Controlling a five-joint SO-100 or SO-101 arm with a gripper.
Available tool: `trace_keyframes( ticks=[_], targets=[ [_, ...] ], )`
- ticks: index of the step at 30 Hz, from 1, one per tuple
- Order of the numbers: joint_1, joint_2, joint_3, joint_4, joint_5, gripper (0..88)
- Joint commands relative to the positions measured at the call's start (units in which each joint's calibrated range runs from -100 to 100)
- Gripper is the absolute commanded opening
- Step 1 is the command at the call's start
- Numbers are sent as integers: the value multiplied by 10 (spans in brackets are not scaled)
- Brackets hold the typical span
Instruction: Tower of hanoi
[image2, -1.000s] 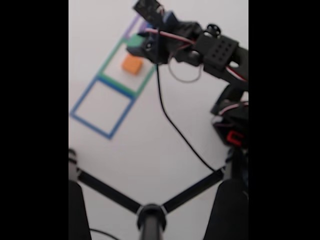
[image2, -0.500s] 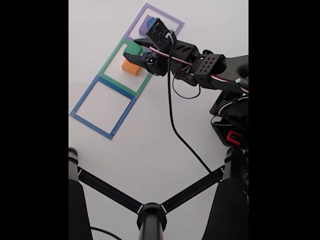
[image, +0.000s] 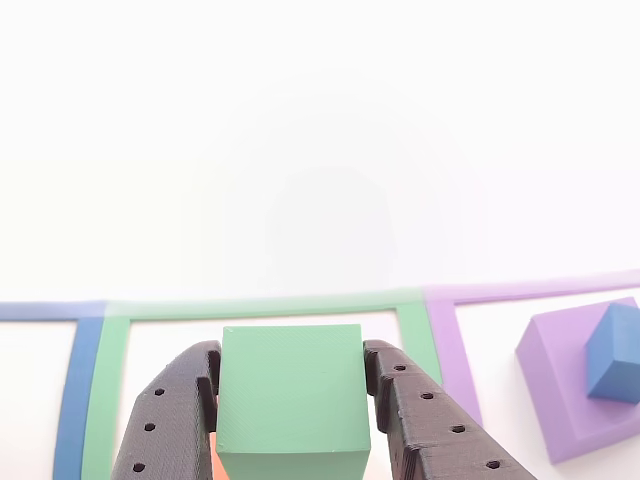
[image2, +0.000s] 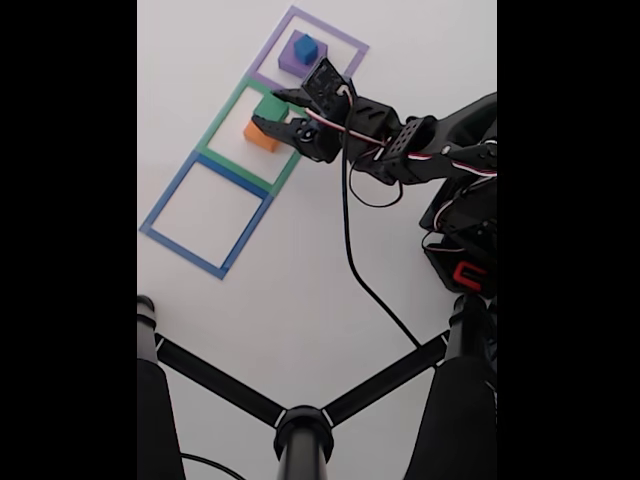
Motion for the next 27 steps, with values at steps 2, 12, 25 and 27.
trace_keyframes(
  ticks=[2, 12, 25, 27],
  targets=[
    [-6, 18, -9, -35, 4, 49],
    [-11, 71, -35, -71, 4, 49],
    [-18, 90, -46, -84, 4, 49],
    [-17, 92, -46, -85, 4, 49]
  ],
)
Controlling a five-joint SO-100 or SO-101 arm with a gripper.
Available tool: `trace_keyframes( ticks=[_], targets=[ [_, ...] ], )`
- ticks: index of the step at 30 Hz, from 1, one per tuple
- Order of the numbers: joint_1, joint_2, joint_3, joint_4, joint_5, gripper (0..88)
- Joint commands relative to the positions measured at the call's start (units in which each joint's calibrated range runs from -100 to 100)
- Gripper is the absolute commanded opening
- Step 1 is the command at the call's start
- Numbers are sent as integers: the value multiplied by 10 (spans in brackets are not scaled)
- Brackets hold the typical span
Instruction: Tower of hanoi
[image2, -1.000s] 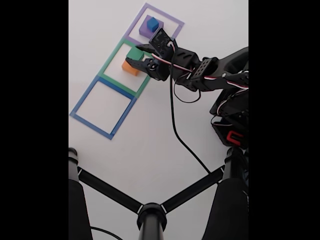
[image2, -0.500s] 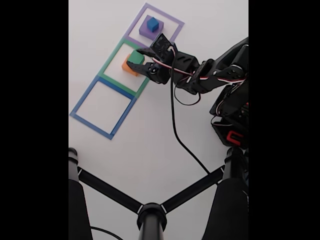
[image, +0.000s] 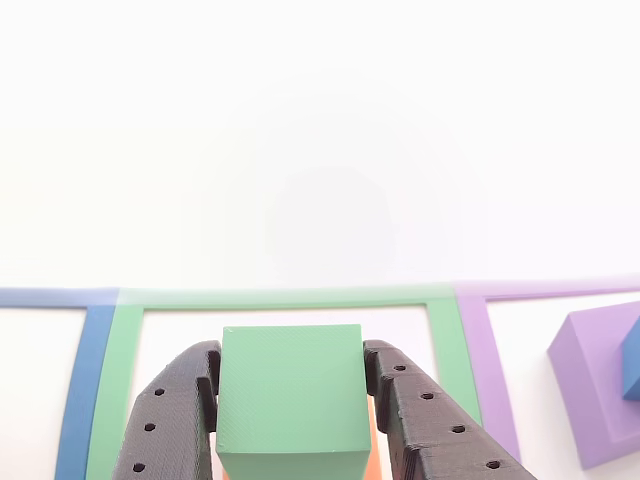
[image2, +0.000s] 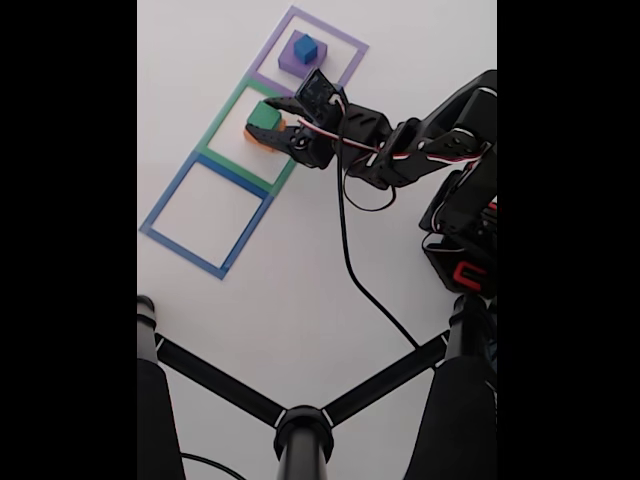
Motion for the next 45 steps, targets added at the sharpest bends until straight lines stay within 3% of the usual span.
trace_keyframes(
  ticks=[1, 17, 25, 36, 41, 45],
  targets=[
    [-2, -2, -20, -16, 0, 49],
    [-3, 39, -38, -39, 0, 54],
    [0, 43, -35, -45, 0, 243],
    [0, 12, -35, -38, 0, 271],
    [4, -79, -55, 68, 0, 259],
    [16, -189, -105, 246, 0, 239]
  ],
)
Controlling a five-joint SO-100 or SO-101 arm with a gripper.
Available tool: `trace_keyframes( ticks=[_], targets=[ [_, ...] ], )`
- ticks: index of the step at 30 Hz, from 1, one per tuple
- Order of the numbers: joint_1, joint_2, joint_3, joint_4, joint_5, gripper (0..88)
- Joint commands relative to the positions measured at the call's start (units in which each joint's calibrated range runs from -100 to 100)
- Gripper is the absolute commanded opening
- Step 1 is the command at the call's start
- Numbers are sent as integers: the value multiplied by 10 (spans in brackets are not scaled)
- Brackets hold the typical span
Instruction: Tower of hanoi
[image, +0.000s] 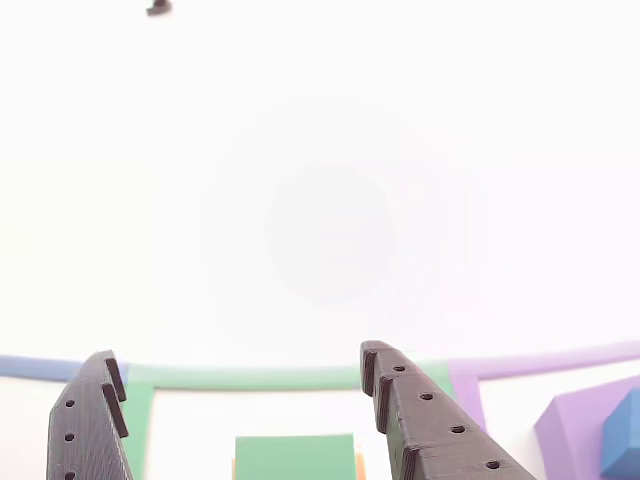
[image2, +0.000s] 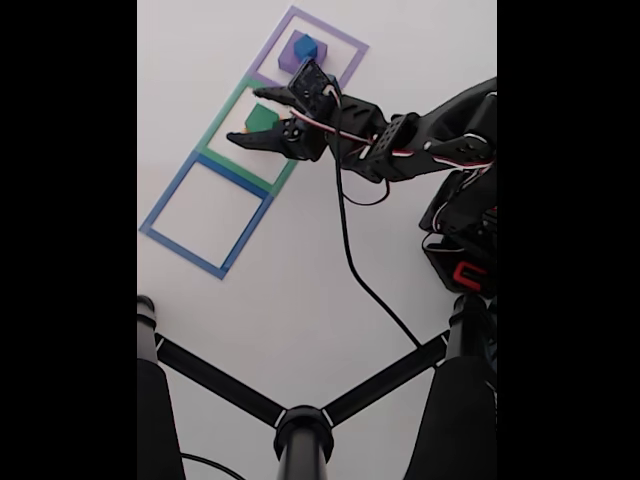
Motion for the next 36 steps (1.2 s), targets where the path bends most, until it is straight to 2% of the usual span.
trace_keyframes(
  ticks=[1, 5, 9, 16, 22, 25, 30, 33, 36],
  targets=[
    [20, -150, -80, 221, 0, 222],
    [39, -258, -157, 465, 0, 113],
    [55, -314, -238, 642, 0, 44],
    [94, -320, -492, 980, 0, 11],
    [116, -275, -711, 1182, 0, 11],
    [126, -258, -785, 1246, 0, 12],
    [151, -270, -775, 1262, 0, 39],
    [162, -274, -739, 1232, 0, 118],
    [168, -300, -632, 1129, 0, 202]
  ],
)
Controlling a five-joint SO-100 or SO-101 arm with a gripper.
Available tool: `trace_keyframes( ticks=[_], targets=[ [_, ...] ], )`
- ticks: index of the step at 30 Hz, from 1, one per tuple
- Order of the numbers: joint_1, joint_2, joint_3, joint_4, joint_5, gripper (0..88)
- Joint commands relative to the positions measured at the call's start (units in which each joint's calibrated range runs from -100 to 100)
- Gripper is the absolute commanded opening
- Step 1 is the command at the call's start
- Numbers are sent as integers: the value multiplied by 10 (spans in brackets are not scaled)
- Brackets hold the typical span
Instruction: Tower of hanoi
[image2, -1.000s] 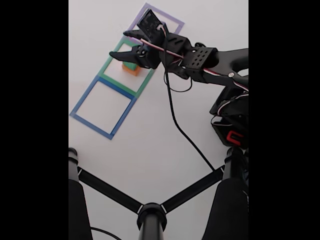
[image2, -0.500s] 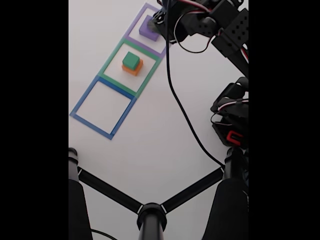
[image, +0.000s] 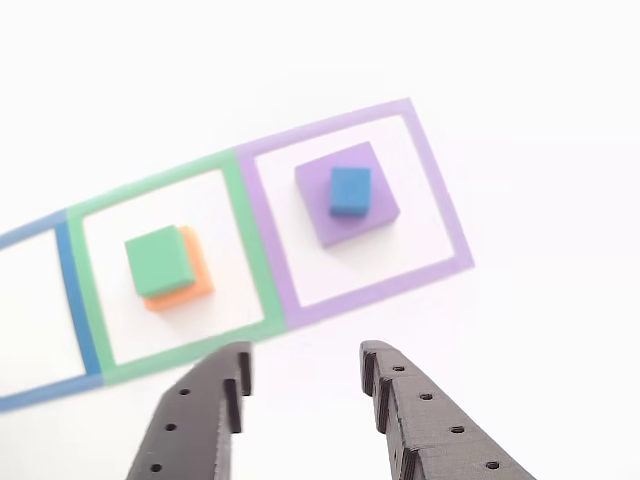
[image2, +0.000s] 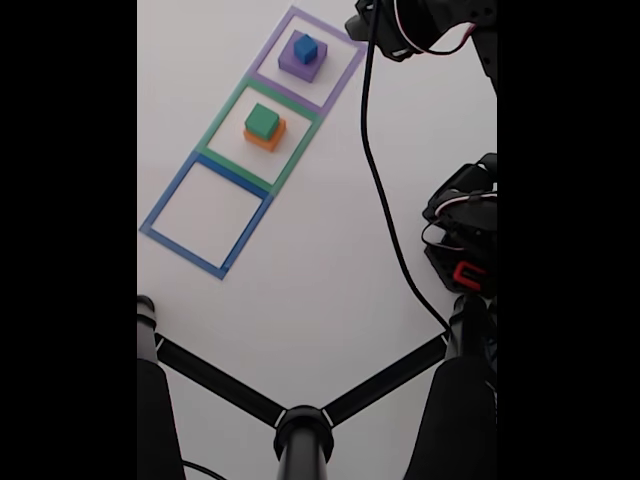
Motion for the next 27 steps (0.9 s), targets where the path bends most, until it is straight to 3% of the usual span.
trace_keyframes(
  ticks=[1, 6, 12, 20, 27],
  targets=[
    [16, -51, 141, -150, 0, 222],
    [40, -98, 373, -379, 0, 287],
    [52, -102, 568, -591, 0, 293],
    [68, 14, 699, -874, 0, 297],
    [71, 139, 727, -1054, 0, 296]
  ],
)
